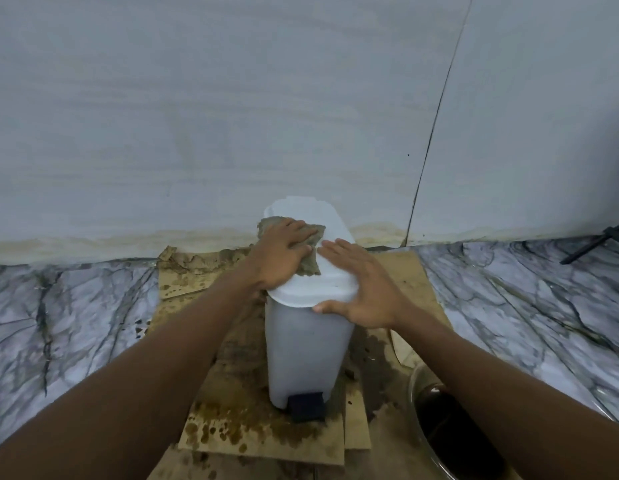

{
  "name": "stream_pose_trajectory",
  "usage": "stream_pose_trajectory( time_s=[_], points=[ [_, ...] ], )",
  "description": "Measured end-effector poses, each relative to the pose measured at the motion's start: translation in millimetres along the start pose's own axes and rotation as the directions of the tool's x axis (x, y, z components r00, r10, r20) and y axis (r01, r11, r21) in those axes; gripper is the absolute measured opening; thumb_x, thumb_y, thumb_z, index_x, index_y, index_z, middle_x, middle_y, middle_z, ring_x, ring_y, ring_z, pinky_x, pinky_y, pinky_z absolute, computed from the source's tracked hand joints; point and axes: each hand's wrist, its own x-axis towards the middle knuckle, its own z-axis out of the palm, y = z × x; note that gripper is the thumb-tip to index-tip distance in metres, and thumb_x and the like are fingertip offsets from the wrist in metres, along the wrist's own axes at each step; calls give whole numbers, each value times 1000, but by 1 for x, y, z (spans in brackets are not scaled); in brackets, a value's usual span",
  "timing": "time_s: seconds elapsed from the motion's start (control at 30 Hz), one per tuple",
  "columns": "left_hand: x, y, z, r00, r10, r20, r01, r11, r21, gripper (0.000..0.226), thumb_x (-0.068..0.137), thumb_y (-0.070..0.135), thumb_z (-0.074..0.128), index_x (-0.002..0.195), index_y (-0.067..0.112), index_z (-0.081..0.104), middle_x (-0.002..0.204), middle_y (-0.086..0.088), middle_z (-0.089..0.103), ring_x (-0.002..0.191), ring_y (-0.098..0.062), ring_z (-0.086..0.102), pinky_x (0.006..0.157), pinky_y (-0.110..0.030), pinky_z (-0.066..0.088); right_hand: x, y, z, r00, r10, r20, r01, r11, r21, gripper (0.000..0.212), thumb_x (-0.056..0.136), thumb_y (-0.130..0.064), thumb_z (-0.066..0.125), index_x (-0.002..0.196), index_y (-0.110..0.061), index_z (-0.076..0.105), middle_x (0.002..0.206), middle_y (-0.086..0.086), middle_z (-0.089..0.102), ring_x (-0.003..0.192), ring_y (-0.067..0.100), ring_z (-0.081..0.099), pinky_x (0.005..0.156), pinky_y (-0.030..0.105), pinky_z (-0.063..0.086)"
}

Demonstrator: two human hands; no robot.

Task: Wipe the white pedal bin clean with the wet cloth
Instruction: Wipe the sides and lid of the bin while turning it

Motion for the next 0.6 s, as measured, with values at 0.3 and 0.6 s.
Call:
stream_pose_trajectory(
  time_s=[0.3,0.6],
  points=[
    [6,-30,-39,982,-90,164,92,996,-6,48,103,27,51,151,33,42,164,9,26,152,-8,13,124,-31,5,17,-53,54,991,65,-115,-70,997,-45,108,73,-74,69,156,-20,29,164,-4,25,153,14,13,122,27,-3],
    [-52,-18,-18,995,-1,102,-17,985,175,55,106,39,41,158,24,27,168,0,15,154,-13,4,124,-33,0,-21,-45,22,983,-19,180,21,1000,-6,103,81,-54,75,159,-23,15,167,-10,7,152,4,-3,124,27,-4]
  ],
)
